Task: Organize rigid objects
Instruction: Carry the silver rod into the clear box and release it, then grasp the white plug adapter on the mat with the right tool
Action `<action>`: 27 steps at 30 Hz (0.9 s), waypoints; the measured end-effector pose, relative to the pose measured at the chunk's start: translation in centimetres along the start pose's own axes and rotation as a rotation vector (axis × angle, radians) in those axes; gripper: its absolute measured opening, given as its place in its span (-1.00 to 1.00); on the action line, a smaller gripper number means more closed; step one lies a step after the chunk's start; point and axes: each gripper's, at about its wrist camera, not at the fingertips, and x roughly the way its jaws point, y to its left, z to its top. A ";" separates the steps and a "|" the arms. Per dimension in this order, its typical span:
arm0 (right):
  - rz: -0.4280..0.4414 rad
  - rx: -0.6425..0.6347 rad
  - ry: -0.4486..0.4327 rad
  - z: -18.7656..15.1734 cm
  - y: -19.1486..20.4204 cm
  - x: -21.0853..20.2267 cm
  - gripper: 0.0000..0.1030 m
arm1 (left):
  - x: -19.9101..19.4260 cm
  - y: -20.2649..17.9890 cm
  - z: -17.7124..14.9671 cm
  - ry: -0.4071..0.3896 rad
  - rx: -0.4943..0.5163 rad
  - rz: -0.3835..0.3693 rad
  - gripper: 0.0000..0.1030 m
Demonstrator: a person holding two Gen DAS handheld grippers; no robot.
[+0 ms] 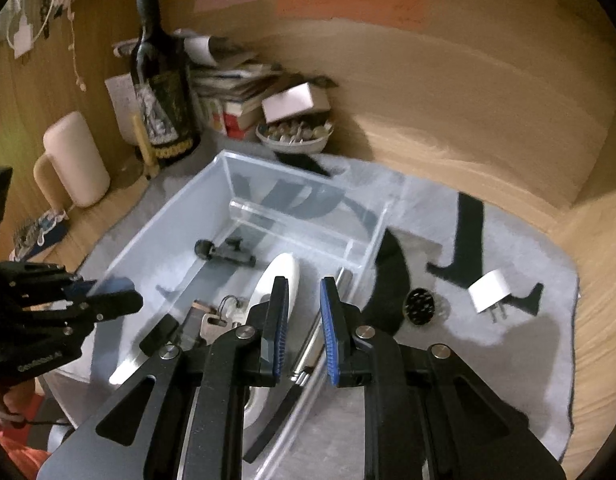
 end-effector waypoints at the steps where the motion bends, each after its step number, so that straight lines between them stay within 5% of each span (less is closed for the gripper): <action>1: -0.004 0.004 -0.008 0.1 -0.2 -0.3 -0.72 | 0.0 0.0 0.0 0.000 0.000 0.000 -0.76; 16: -0.186 0.166 -0.071 0.8 -8.0 -2.4 -0.47 | 0.0 0.0 0.0 0.000 0.000 0.000 -0.76; 27: -0.292 0.307 0.038 -0.6 -14.4 1.1 -0.28 | 0.0 0.0 0.0 0.000 -0.002 -0.002 -0.76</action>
